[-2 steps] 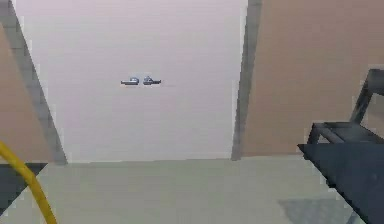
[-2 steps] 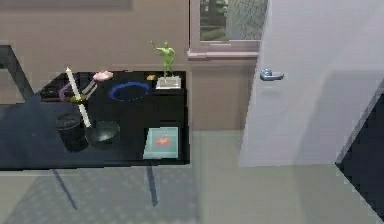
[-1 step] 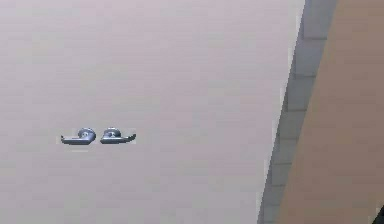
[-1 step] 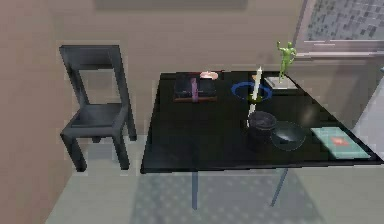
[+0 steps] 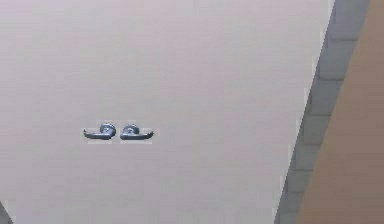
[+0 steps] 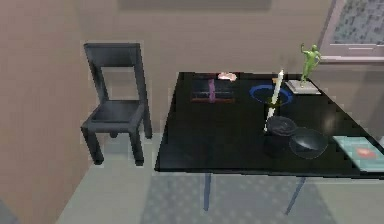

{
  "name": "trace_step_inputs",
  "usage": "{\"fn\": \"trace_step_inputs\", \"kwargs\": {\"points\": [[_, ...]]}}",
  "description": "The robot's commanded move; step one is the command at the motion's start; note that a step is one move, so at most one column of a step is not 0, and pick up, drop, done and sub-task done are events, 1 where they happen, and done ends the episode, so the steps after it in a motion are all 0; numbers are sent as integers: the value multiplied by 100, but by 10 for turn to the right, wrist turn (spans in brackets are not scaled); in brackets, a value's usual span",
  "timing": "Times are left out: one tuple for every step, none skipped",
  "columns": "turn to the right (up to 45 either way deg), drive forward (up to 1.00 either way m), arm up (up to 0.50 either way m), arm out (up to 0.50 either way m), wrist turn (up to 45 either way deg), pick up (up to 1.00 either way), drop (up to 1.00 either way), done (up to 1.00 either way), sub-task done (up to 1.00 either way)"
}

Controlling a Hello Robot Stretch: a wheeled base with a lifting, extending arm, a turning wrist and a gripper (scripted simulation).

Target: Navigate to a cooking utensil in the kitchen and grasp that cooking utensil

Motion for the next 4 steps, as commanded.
{"fn": "trace_step_inputs", "kwargs": {"points": [[-30,0,0,0,0,0,0,0,0],[450,0,0,0,0,0,0,0,0],[450,0,0,0,0,0,0,0,0],[30,0,0,0,0,0,0,0,0]]}}
